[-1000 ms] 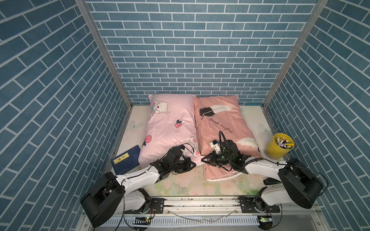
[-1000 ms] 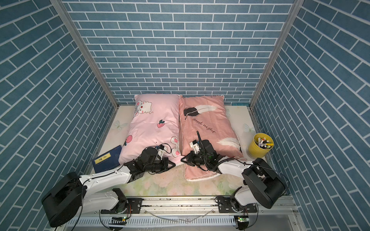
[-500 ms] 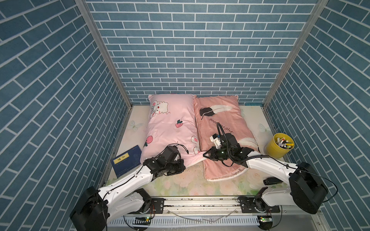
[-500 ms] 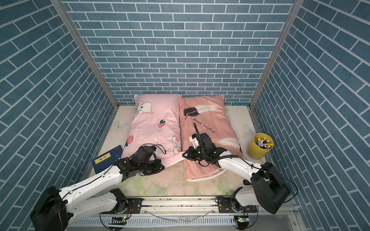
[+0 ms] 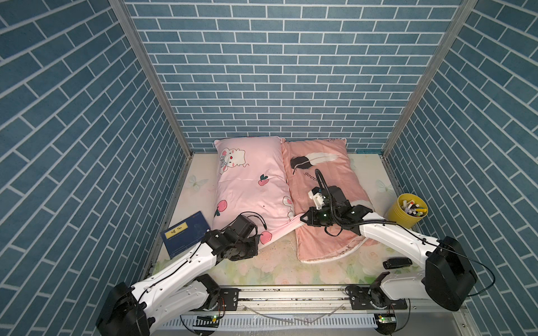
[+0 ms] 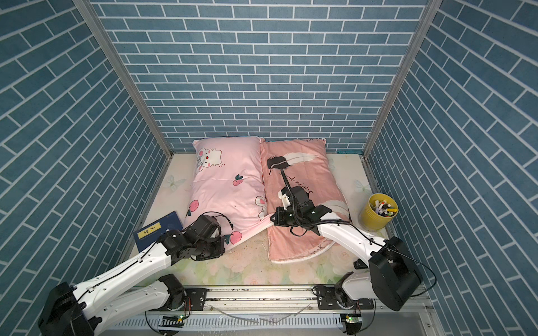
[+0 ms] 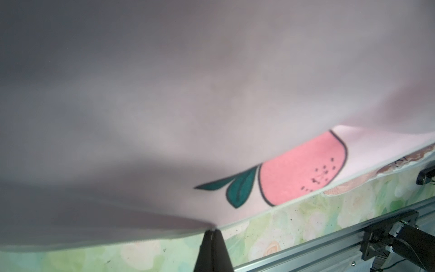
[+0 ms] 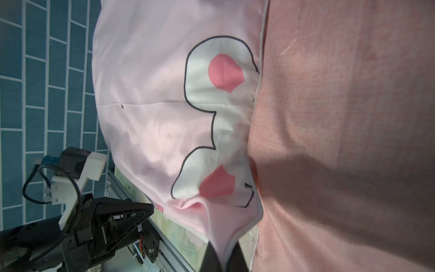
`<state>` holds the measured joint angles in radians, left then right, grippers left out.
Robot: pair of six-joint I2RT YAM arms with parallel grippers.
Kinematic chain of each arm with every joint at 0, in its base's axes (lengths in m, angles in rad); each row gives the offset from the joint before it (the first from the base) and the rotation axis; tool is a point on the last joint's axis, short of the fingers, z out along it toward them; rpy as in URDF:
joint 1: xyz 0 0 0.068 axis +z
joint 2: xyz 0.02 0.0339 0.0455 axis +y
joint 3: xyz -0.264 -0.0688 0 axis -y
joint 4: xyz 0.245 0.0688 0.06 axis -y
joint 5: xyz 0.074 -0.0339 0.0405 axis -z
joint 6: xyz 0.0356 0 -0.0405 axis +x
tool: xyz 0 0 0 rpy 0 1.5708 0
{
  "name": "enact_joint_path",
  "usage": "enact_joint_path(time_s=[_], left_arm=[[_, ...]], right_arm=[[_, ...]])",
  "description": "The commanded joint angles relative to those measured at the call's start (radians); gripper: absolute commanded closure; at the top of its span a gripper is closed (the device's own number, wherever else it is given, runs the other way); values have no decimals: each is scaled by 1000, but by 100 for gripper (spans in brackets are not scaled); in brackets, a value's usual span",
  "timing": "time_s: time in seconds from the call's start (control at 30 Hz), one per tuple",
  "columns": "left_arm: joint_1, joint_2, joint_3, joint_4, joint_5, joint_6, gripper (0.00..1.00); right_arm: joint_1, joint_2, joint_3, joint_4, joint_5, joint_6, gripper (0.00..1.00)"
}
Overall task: Zip up pillowcases
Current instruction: Zip the zipper on the pillowcase.
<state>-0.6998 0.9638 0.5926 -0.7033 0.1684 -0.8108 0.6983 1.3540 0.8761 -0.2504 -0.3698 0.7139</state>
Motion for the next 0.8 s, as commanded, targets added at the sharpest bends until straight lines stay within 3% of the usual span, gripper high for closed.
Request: enact_joint_path(time_s=[0.0, 0.77], left_arm=[[8, -1, 0, -123, -35, 21, 100], [24, -94, -96, -189, -130, -56, 100]], right_arm=[[-35, 4, 63, -69, 113, -67, 100], [-215, 7, 226, -95, 27, -140, 100]])
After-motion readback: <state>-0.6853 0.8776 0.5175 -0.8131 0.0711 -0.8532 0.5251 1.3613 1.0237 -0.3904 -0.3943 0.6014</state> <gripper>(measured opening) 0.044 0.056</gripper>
